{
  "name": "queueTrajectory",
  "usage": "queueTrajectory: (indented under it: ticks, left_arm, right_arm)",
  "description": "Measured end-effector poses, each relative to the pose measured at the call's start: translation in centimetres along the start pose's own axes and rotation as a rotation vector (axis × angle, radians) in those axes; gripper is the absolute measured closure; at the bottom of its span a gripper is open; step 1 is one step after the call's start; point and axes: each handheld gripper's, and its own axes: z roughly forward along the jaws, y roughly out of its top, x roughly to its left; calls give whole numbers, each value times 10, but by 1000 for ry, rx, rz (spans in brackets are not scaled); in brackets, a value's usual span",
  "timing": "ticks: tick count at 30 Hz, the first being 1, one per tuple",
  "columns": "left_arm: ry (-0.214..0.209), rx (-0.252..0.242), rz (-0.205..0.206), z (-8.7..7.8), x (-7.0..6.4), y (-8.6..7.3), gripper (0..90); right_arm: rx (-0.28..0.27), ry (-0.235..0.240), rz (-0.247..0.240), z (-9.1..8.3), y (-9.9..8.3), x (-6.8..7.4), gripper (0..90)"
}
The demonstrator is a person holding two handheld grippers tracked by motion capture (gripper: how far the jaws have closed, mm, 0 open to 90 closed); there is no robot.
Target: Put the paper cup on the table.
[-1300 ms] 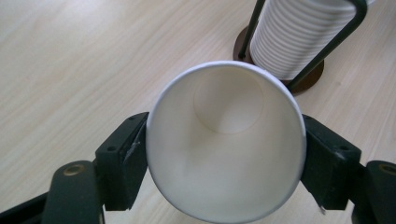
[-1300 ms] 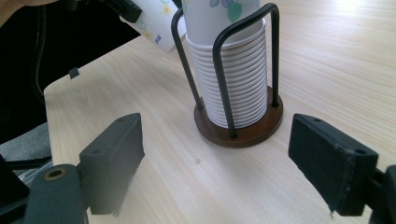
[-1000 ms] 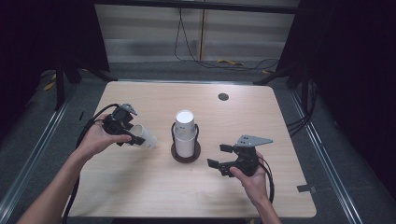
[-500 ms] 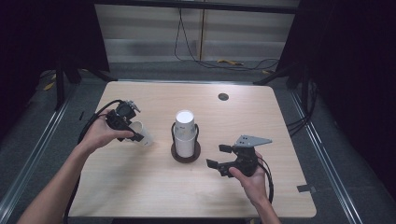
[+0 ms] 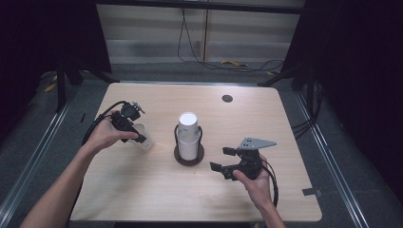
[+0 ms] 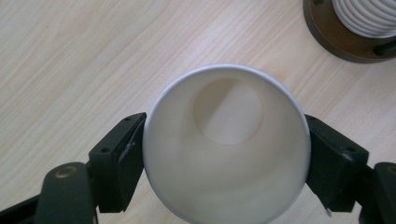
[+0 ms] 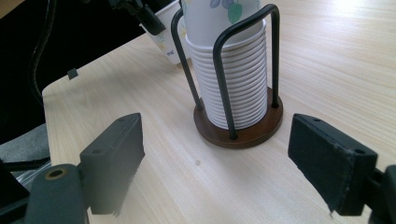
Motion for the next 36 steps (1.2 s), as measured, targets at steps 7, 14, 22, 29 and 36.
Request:
queueTrajectory:
  ticks: [7, 14, 22, 29, 36]
  left_arm:
    - [2, -1, -2, 8, -3, 4, 225]
    - [-9, -10, -21, 12, -3, 4, 218]
    - [-18, -13, -17, 15, -4, 6, 207]
    - [-33, -46, -11, 15, -5, 7, 183]
    - [-39, -55, -8, 13, -5, 6, 176]
  right_arm:
    - [-3, -1, 7, -1, -1, -2, 180]
    - [2, -3, 8, 0, -1, -2, 181]
    - [2, -7, 13, -1, -2, -2, 181]
    - [5, -9, 15, 1, -2, -2, 179]
    - [3, -13, 14, 0, -2, -3, 179]
